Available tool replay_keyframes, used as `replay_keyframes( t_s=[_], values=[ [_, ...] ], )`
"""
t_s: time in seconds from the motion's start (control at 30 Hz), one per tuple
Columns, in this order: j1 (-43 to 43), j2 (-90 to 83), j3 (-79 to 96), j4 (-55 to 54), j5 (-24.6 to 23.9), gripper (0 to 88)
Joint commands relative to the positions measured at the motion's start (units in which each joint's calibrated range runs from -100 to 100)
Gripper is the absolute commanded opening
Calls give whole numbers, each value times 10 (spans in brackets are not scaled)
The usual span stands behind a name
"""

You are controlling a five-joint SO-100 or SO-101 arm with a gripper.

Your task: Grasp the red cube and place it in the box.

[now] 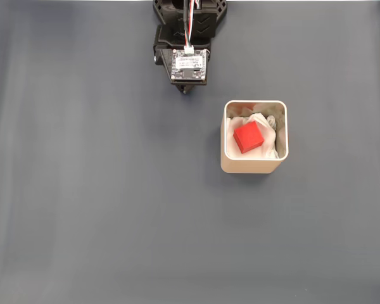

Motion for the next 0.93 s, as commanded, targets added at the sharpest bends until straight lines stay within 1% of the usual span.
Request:
replay_keyframes(
  t_s=[0.0, 0.1, 0.9],
  values=[
    [1, -3, 5, 11, -5, 7],
    [-3, -3, 5, 14, 6, 7],
    [-3, -3, 5, 14, 5, 7]
  ],
)
